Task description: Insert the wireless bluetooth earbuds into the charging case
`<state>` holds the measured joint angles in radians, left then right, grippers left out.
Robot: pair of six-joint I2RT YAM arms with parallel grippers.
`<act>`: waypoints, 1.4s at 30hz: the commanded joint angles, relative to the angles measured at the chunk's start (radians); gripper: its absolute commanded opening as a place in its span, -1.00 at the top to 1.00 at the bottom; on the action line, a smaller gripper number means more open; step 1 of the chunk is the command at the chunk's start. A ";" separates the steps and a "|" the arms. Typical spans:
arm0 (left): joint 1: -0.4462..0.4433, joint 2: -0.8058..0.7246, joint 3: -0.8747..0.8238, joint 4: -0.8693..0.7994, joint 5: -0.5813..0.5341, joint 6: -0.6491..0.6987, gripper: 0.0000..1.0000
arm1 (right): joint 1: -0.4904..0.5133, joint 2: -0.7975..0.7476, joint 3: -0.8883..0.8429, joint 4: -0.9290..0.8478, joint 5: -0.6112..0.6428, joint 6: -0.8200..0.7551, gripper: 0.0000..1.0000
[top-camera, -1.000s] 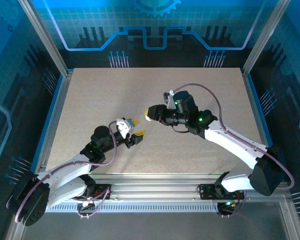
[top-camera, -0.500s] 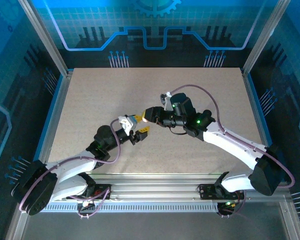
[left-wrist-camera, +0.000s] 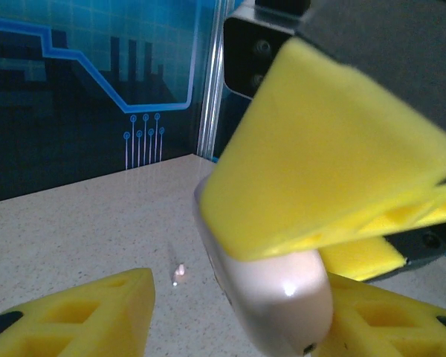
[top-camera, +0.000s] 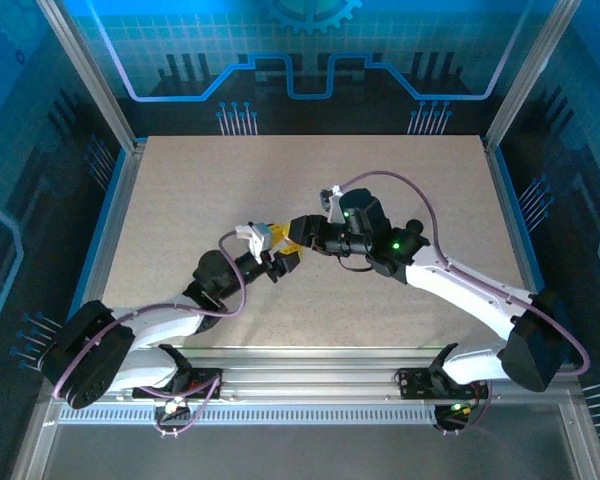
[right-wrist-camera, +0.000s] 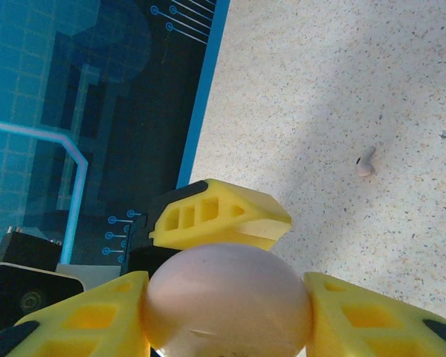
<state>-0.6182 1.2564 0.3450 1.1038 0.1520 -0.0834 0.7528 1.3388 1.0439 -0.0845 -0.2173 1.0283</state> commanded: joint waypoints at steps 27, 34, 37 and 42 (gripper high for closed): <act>-0.012 0.038 0.047 0.184 0.004 -0.139 0.60 | 0.030 -0.029 0.012 -0.045 0.037 -0.062 -0.08; -0.012 -0.017 0.061 0.052 0.009 -0.108 0.69 | 0.027 -0.115 0.017 -0.072 0.125 -0.222 -0.43; -0.012 -0.064 0.057 -0.015 0.010 -0.102 0.70 | 0.025 -0.193 0.007 -0.075 0.163 -0.341 -0.45; -0.012 -0.149 0.057 -0.143 0.061 -0.093 0.70 | 0.020 -0.312 -0.032 -0.059 0.179 -0.530 -0.46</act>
<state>-0.6304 1.1557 0.3790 1.0466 0.1669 -0.2024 0.7673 1.0782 1.0378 -0.1474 -0.0769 0.6643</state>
